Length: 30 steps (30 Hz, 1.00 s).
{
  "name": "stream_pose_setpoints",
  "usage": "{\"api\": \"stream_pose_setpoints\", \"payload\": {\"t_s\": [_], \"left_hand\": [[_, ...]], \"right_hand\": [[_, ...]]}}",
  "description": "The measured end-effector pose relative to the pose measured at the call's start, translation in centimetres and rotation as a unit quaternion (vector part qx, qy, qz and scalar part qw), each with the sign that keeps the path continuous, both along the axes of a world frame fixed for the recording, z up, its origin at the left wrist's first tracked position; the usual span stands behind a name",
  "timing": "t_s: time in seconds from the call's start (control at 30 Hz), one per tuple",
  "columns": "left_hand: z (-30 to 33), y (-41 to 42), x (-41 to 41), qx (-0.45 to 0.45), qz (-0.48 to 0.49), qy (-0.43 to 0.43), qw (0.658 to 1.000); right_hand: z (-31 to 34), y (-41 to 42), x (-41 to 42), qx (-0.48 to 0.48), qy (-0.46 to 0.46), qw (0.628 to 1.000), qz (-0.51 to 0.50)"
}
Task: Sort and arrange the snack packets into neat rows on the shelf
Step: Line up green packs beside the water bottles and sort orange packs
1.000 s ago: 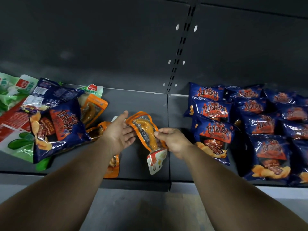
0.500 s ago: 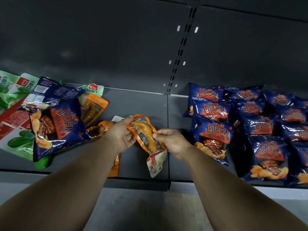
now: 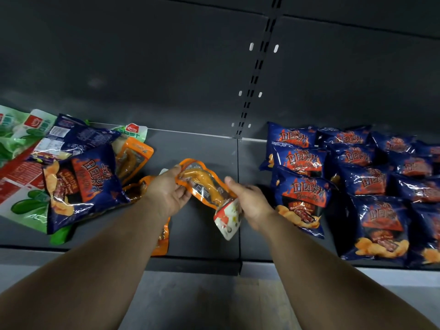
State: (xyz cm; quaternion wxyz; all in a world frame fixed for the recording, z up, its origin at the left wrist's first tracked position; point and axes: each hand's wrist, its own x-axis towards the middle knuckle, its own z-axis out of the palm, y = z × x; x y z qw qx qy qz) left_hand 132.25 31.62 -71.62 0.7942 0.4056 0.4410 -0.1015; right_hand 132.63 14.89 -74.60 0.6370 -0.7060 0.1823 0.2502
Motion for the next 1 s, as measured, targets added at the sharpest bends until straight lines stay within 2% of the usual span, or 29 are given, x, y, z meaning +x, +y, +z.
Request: {"api": "stream_pose_setpoints", "payload": {"t_s": [0.07, 0.33, 0.47, 0.53, 0.57, 0.6, 0.63, 0.7, 0.73, 0.8, 0.83, 0.9, 1.0], "left_hand": [[0.2, 0.3, 0.1, -0.013, 0.036, -0.010, 0.999], [-0.6, 0.6, 0.3, -0.021, 0.119, -0.009, 0.993], [-0.6, 0.2, 0.0, -0.007, 0.107, -0.014, 0.994], [-0.6, 0.3, 0.1, 0.031, 0.079, -0.006, 0.996], [-0.7, 0.3, 0.2, 0.081, 0.059, 0.007, 0.995], [-1.0, 0.7, 0.3, 0.176, 0.019, 0.026, 0.984], [-1.2, 1.0, 0.4, 0.305, -0.038, 0.041, 0.951], [-1.0, 1.5, 0.3, 0.511, -0.152, -0.003, 0.846], [-0.6, 1.6, 0.4, 0.553, -0.198, -0.060, 0.807], [0.3, 1.4, 0.9, 0.544, -0.289, -0.182, 0.767], [0.7, 1.3, 1.2, 0.525, -0.349, -0.214, 0.746], [1.3, 0.9, 1.5, 0.487, -0.481, -0.201, 0.701], [1.2, 0.9, 1.0, 0.387, -0.597, -0.121, 0.692]], "right_hand": [[-0.2, -0.2, -0.2, 0.013, 0.027, 0.998, -0.050], [0.0, 0.2, -2.0, 0.206, 0.128, 0.966, -0.088], [0.4, 0.2, -1.4, 0.251, 0.115, 0.954, -0.121], [0.6, -0.2, -0.8, 0.242, 0.100, 0.960, -0.095], [0.7, -0.5, -0.5, 0.233, 0.092, 0.965, -0.079], [0.8, -0.8, -0.2, 0.223, 0.082, 0.969, -0.063], [0.9, -1.2, 0.1, 0.213, 0.073, 0.973, -0.045], [1.4, -2.1, 0.6, 0.189, 0.065, 0.980, 0.006], [1.6, -2.5, 0.7, 0.175, 0.064, 0.982, 0.036], [2.0, -3.0, 0.9, 0.147, 0.068, 0.982, 0.099], [2.0, -3.2, 1.0, 0.136, 0.071, 0.979, 0.132], [2.3, -3.2, 0.9, 0.129, 0.083, 0.969, 0.192], [2.4, -2.8, 0.7, 0.139, 0.096, 0.957, 0.235]]}}
